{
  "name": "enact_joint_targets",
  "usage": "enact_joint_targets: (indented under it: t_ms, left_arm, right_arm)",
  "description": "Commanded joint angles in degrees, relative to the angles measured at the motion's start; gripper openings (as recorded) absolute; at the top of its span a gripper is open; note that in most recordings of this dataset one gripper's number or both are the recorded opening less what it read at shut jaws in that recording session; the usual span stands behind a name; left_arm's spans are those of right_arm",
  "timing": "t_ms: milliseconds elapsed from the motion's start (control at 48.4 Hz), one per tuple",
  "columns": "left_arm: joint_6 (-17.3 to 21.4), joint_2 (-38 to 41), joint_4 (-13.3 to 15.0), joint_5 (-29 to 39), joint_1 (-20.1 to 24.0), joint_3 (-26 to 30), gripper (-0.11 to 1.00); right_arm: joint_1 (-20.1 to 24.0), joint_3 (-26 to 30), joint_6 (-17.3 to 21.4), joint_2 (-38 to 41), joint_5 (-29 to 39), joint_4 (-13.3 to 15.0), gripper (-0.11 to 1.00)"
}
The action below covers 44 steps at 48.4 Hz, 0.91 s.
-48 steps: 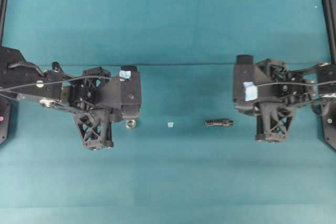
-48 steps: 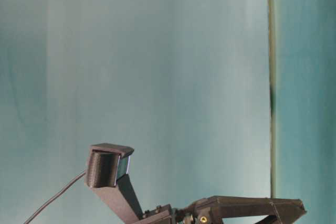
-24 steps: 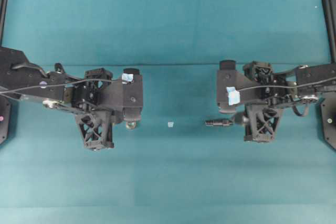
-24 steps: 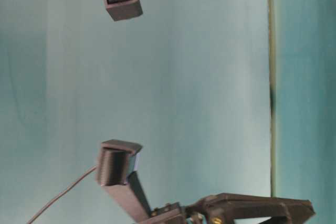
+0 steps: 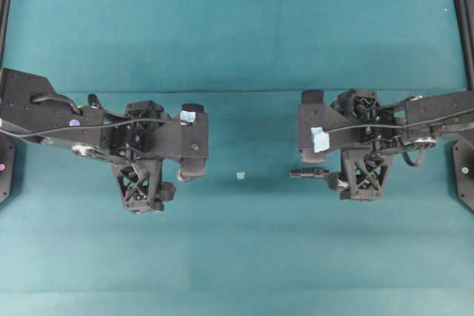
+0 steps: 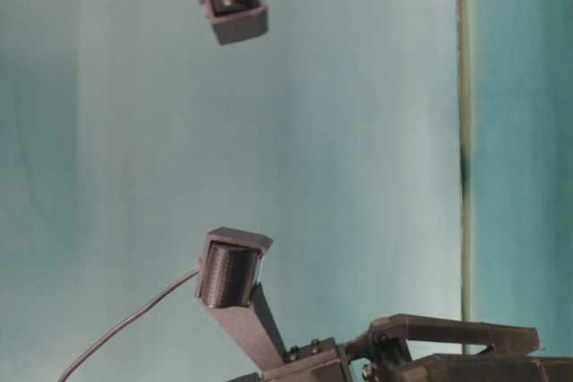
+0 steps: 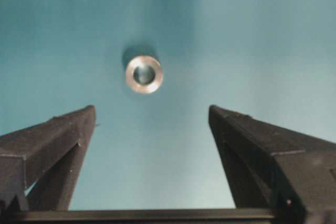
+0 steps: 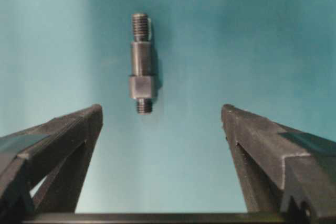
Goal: Insert the washer onto the shaft with both hands.
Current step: 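Lower both open grippers over the washer and the threaded shaft, then close the left gripper on the washer and right on the shaft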
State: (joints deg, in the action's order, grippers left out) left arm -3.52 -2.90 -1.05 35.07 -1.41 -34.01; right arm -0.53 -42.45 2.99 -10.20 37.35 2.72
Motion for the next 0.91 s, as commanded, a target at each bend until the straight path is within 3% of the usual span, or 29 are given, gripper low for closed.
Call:
enact_joint_targets:
  t_ms: [0,351,888]
  left_arm:
    - [0.09,0.26,-0.18,-0.44,0.18,0.88,0.97]
    - [-0.35,4.48,-0.18,-6.94,0.09,-0.88,0.97]
    - [-0.53,9.49,-0.18,-11.60,0.18,-0.88,0.97]
  right_arm:
    - [-0.09,0.79,-0.09,0.35,-0.97,0.18,0.94]
    - [0.00,-0.62,0.00,3.08,-5.19,0.18,0.93]
    - [1.49,-2.29,0.09,9.05,-11.07,0.00,0.93]
